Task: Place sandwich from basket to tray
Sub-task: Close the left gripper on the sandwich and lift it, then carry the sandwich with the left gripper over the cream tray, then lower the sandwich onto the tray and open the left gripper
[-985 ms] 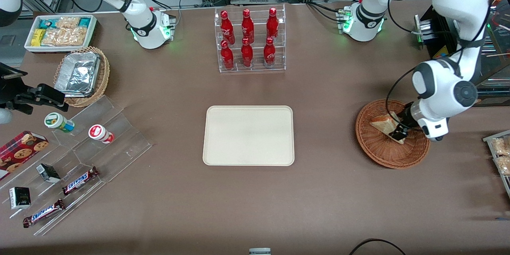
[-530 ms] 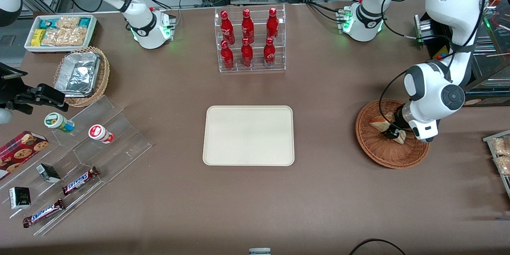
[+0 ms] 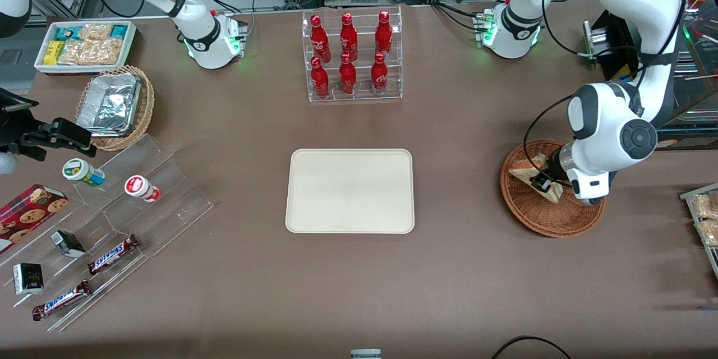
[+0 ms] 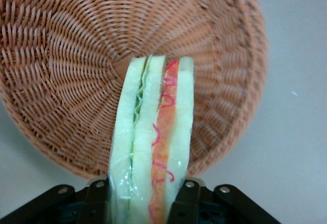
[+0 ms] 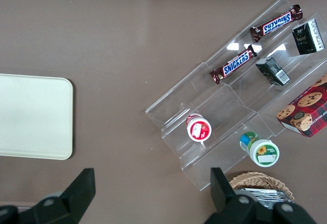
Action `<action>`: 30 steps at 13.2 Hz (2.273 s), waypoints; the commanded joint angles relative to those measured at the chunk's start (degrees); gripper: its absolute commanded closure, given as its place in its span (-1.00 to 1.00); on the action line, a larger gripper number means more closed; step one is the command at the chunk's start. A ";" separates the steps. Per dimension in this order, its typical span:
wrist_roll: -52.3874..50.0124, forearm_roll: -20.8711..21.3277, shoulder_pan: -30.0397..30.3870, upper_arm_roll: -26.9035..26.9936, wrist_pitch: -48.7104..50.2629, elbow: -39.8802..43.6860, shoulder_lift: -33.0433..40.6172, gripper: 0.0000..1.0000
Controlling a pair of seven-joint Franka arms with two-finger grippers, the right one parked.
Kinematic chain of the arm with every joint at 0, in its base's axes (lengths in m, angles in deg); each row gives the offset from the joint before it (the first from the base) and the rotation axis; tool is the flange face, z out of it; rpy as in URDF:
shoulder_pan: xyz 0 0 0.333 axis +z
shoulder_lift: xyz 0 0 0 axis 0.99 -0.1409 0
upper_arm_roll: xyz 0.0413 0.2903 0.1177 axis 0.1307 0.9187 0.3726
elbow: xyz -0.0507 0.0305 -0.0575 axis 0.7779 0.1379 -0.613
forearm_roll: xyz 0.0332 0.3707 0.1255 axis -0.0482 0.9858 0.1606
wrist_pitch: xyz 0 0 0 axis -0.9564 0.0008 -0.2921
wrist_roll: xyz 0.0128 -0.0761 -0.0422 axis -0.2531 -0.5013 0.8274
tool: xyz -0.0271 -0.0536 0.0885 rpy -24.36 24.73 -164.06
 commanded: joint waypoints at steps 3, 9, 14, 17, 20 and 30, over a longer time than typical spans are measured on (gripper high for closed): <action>-0.18 0.60 -4.46 0.09 11.96 16.89 -4.16 0.29; -0.09 0.86 -12.03 -5.79 11.35 28.68 -14.17 0.29; 6.59 0.77 -20.10 -7.47 10.12 36.52 -22.88 0.33; 7.12 1.12 -25.21 -7.47 2.49 37.04 -27.35 0.32; 7.56 1.12 -27.15 -7.38 2.03 41.88 -33.78 0.32; 10.55 0.95 -27.59 -7.47 2.65 41.53 -34.84 0.01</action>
